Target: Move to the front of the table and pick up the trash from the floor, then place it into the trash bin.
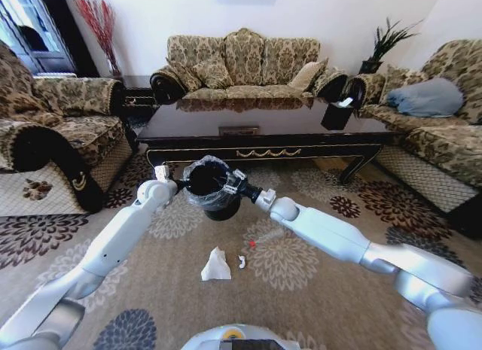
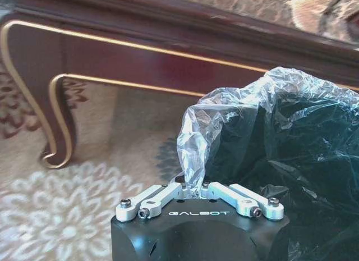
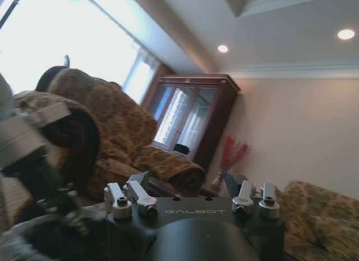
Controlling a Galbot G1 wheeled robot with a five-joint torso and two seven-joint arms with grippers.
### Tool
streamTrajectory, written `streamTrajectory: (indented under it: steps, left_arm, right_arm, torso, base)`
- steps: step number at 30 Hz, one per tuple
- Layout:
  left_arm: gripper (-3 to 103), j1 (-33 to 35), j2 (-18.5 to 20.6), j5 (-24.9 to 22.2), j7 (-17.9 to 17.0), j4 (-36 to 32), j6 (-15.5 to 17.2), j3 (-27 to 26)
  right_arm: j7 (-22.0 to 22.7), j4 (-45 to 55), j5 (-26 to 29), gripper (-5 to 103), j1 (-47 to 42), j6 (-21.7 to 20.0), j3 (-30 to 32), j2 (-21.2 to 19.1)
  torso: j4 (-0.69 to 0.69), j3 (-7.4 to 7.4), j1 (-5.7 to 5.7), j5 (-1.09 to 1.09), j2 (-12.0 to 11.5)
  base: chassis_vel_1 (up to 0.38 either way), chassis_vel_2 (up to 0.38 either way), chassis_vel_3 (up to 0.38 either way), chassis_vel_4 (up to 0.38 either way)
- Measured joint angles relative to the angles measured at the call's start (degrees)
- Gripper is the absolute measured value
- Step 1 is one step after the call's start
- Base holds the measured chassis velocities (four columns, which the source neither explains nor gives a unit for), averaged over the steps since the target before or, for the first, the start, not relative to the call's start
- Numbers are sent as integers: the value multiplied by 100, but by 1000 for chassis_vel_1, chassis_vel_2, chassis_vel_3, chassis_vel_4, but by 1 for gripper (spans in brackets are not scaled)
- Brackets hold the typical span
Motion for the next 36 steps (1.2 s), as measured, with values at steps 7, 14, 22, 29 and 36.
streamTrajectory:
  steps: [7, 14, 22, 29, 36]
  left_arm:
    - [3, 635, 481, 6, 0, -336, 31, -605]
    - [3, 1639, 1216, -106, 29, -992, 48, -1695]
    - [3, 2703, 1662, -275, 41, -1547, 50, -2694]
    - [3, 3603, 1812, -285, 37, -1991, 31, -3575]
    - [3, 4064, 1751, -309, -40, -2300, 17, -4051]
  right_arm:
    - [839, 179, 541, 93, -466, -557, 664, -224]
    - [1915, 401, 1244, 100, -1680, -1382, 1516, -175]
    - [3396, 713, 2111, 100, -2111, -3053, 1420, -98]
    - [5017, 775, 3065, 100, -2522, -3962, 1512, 402]
    - [6159, 300, 3788, 100, -2673, -4401, 1947, 1181]
  torso:
    - [0, -1, 0, 0, 0]
    - [1, -1, -1, 1, 0]
    - [0, -1, -1, 0, 1]
    - [1, -1, -1, 0, 1]
    - [-1, 0, -1, 0, 0]
  base:
    - [0, 0, 0, 0]
    - [0, 0, 0, 0]
    - [0, 0, 0, 0]
    - [0, 0, 0, 0]
    - [0, 0, 0, 0]
